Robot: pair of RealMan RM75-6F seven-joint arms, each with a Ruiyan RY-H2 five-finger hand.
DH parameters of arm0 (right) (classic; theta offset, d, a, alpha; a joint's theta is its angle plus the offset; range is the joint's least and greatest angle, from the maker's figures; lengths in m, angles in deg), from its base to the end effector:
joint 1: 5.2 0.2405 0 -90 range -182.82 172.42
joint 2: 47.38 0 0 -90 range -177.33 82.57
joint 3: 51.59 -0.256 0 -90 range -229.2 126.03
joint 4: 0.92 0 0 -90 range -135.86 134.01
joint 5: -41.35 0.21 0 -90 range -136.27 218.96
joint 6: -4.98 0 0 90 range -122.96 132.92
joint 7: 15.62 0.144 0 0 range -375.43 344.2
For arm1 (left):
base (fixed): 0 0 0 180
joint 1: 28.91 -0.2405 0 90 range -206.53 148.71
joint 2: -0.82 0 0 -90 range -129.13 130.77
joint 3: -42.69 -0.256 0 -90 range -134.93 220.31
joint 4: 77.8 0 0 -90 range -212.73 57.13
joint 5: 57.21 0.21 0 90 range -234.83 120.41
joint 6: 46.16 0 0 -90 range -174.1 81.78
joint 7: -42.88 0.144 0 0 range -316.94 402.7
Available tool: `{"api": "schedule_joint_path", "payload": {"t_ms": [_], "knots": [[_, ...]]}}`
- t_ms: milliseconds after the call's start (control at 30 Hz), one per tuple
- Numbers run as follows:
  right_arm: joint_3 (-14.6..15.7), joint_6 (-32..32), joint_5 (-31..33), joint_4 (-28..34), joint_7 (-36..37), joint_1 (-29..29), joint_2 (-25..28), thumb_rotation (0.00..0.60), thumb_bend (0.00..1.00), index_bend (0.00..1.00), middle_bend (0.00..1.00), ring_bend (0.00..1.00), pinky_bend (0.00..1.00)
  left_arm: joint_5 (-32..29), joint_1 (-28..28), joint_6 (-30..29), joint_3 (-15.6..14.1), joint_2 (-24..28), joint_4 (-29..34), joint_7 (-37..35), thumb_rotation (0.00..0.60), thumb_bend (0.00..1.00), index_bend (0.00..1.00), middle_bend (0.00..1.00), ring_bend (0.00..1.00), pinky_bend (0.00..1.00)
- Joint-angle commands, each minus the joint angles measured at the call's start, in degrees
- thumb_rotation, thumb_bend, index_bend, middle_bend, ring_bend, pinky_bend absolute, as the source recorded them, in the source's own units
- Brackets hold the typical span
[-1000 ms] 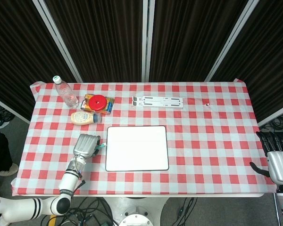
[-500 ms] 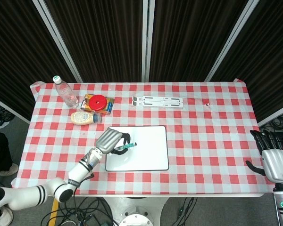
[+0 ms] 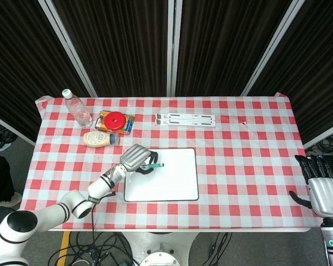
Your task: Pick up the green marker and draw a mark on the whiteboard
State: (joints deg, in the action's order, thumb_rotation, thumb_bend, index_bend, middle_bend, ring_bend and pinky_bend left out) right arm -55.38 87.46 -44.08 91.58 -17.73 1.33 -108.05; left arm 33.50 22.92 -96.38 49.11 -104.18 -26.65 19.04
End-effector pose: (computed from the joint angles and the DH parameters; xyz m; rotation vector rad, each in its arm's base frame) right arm -0.3117 -0.1939 0.1755 1.4343 -0.8364 0.8394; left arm -0.1225 0.3766 -0.0893 -2.1138 -1.0475 -1.1721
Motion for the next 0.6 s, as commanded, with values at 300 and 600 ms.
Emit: {"api": "schedule_joint_path", "payload": {"t_ms": [300,600], "knots": [[-0.1,-0.6,0.6,1.2,-1.5,0.2,-0.1,0.6,0.1,0.0,0.11,0.0,0.0,1.0,0.6,-3.1,-2.8,-5.6,-9.9,-8.9,0.6,0.48,0.55,0.56,0.73,0.86],[0.0,-0.5,0.7,1.5,-2.0,0.0,0.1,0.6,0.1,0.0,0.11,0.0,0.0,-0.1,0.5,-3.2,-3.0,-8.4,-12.5,-11.1,0.6,0.49,0.55,0.56,0.73,0.86]]}}
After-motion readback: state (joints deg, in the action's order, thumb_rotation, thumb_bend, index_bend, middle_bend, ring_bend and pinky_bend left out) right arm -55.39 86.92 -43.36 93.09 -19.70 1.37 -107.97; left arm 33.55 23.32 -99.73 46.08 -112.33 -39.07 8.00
